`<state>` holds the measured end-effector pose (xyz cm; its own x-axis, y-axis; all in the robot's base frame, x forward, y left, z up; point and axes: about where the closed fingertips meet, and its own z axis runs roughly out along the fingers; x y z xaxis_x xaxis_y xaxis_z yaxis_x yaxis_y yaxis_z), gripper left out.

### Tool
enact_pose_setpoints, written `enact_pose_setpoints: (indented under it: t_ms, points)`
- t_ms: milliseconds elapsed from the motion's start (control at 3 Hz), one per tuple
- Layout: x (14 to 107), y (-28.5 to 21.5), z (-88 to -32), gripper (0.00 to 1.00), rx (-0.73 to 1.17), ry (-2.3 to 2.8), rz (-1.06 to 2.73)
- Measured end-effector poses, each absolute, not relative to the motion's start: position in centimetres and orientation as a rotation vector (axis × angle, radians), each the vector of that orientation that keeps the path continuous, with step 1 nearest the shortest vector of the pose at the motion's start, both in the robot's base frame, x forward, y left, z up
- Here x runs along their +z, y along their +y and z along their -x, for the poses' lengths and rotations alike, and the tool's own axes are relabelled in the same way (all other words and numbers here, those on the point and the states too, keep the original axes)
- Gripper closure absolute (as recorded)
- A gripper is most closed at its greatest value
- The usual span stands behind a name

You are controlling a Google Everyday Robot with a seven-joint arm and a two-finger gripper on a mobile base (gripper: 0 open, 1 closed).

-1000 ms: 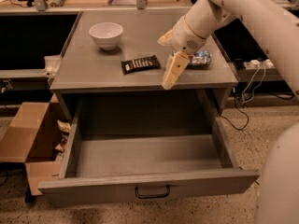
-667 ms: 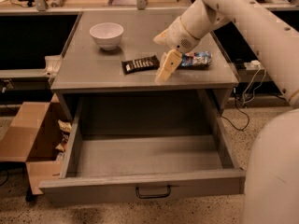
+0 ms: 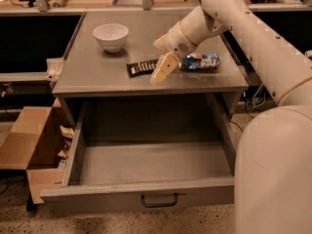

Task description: Place rxbar chocolate into top drawer

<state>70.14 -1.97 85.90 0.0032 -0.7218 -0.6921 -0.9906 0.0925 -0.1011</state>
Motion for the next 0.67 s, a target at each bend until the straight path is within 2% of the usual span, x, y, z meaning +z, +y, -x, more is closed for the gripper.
enact_pose_setpoints:
  t_ms: [667]
  points:
    - [84.05,-0.89,-71.70,0.00,0.628,1.788,1.657]
